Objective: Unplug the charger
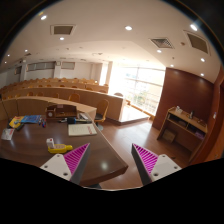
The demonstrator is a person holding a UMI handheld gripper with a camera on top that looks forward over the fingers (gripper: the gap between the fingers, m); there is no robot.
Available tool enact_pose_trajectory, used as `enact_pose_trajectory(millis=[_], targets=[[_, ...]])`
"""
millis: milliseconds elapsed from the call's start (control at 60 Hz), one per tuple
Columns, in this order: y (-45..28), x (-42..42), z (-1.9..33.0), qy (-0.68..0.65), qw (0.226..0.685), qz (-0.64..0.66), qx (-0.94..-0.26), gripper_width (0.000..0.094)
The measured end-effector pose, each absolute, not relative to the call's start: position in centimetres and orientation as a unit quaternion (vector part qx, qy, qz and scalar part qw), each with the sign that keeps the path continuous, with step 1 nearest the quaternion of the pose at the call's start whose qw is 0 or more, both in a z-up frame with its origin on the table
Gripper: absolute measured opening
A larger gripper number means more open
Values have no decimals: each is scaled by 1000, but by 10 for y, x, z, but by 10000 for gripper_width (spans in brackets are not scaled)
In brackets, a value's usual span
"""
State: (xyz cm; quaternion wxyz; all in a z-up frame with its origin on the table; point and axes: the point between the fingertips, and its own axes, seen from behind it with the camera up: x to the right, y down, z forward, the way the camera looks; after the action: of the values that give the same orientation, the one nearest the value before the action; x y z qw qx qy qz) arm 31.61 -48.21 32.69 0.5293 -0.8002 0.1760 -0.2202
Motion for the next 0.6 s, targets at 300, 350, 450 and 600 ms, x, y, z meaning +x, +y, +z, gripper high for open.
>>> enact_pose_trajectory(millis=[300,350,450,600], targets=[[-485,318,221,174,474,-208,-838,853],[-479,310,194,169,462,-197,-848,854],[-460,280,140,157,442,-163,-868,855],[-404,213,82,130,433,-100,-886,854]])
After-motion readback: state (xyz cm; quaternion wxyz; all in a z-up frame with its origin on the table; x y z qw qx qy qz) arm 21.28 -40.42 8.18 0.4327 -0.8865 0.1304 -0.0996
